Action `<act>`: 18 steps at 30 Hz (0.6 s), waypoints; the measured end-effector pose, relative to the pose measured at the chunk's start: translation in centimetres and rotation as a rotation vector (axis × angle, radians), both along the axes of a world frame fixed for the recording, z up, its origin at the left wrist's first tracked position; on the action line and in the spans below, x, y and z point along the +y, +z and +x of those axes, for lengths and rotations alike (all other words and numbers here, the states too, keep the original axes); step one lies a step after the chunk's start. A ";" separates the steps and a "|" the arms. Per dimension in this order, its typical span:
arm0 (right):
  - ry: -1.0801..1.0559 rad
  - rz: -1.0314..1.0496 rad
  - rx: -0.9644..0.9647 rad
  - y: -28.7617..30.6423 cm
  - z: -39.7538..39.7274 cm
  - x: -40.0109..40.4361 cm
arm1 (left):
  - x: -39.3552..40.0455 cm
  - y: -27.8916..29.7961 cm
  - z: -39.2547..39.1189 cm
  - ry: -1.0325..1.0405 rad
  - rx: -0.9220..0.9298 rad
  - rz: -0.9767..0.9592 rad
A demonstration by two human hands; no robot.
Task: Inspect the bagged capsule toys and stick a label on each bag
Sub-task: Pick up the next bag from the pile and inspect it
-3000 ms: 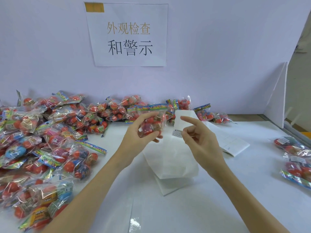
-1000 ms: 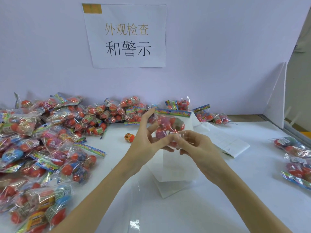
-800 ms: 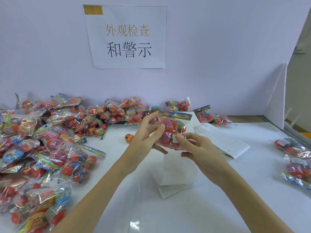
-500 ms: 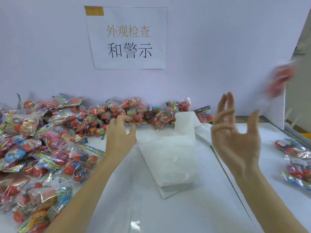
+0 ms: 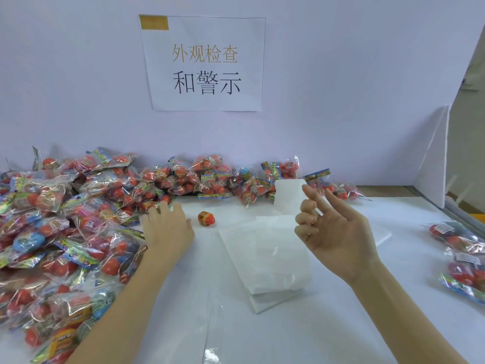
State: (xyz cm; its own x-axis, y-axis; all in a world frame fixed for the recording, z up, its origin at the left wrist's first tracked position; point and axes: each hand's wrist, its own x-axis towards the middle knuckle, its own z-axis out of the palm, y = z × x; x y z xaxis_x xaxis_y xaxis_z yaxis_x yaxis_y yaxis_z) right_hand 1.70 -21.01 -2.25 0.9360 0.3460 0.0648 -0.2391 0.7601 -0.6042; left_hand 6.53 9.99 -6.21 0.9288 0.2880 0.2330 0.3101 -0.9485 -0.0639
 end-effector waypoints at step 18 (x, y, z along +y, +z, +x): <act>-0.002 -0.171 0.053 -0.5 0.0 1.1 | 0.3 1.4 -0.3 -0.211 -0.232 -0.085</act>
